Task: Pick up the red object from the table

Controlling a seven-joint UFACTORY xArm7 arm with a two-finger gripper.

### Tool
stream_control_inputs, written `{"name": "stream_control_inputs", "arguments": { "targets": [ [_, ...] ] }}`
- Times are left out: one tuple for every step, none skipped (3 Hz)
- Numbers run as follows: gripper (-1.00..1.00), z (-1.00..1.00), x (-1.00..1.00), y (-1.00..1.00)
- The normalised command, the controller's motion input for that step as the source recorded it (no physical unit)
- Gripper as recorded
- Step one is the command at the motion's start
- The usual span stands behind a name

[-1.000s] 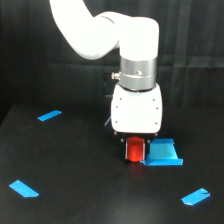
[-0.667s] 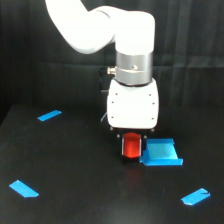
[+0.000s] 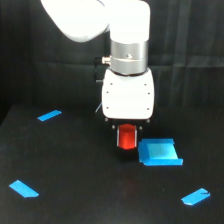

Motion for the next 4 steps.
{"name": "stream_control_inputs", "arguments": {
  "targets": [
    [-1.00,0.98,-0.07,-0.06],
    [-0.96,0.92,0.10,-0.12],
    [-1.00,1.00,0.18,-0.14],
    [-0.96,0.99,0.05,-0.04]
  ]
}}
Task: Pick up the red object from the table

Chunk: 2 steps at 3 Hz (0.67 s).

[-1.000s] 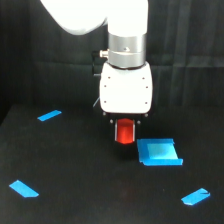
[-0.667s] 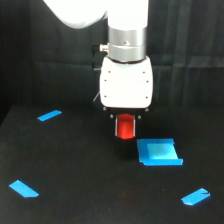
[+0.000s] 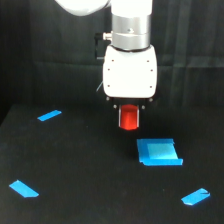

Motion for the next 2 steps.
{"name": "stream_control_inputs", "arguments": {
  "targets": [
    [-1.00,0.92,-0.04,0.02],
    [-1.00,0.85,-0.17,-0.06]
  ]
}}
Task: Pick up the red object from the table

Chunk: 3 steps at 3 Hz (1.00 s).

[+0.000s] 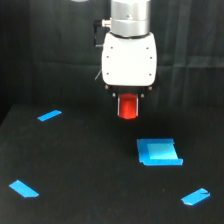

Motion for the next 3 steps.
{"name": "stream_control_inputs", "arguments": {
  "targets": [
    [-0.99,0.46,-0.15,-0.05],
    [-1.00,0.16,0.08,-0.01],
    [-1.00,0.18,0.05,-0.03]
  ]
}}
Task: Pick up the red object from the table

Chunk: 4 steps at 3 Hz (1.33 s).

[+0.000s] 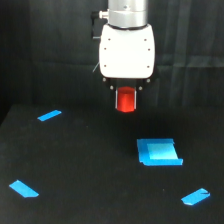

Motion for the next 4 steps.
{"name": "stream_control_inputs", "arguments": {
  "targets": [
    [-0.94,0.14,-0.04,-0.03],
    [-0.95,0.18,0.00,-0.07],
    [-1.00,0.28,0.00,0.00],
    [-1.00,0.16,-0.06,-0.02]
  ]
}}
